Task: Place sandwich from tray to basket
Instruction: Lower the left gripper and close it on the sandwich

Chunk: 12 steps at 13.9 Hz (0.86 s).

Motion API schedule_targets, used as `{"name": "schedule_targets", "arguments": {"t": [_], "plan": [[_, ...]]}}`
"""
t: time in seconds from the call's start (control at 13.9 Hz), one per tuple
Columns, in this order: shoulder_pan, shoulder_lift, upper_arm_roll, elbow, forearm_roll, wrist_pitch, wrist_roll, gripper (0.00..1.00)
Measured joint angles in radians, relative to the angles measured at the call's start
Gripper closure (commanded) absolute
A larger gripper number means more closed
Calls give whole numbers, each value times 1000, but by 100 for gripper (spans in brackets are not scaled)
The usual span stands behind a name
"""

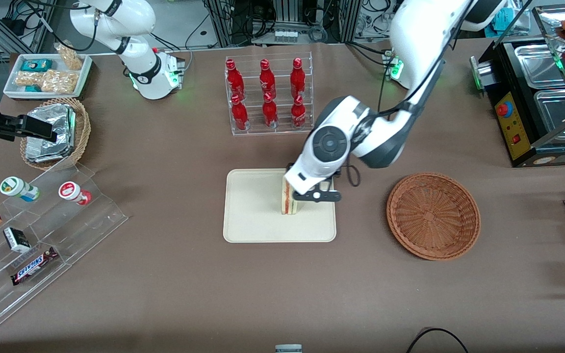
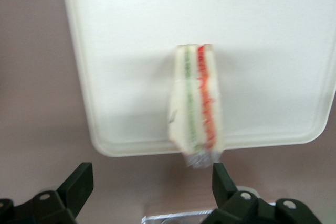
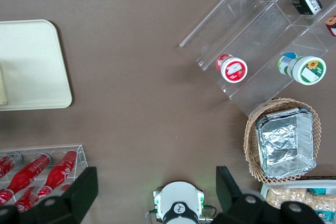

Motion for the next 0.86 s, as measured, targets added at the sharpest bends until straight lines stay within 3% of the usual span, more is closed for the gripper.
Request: {"name": "schedule_targets", "arguments": {"t": [0.29, 0.58, 0.72, 0.79, 0.86], "plan": [[-74, 93, 1, 14, 80, 70, -127, 0], [-86, 120, 3, 16, 96, 86, -154, 2], [-86, 139, 5, 16, 96, 123, -167, 20], [-86, 149, 5, 16, 96, 147, -181, 40], [-86, 160, 5, 16, 97, 164, -199, 66]]}}
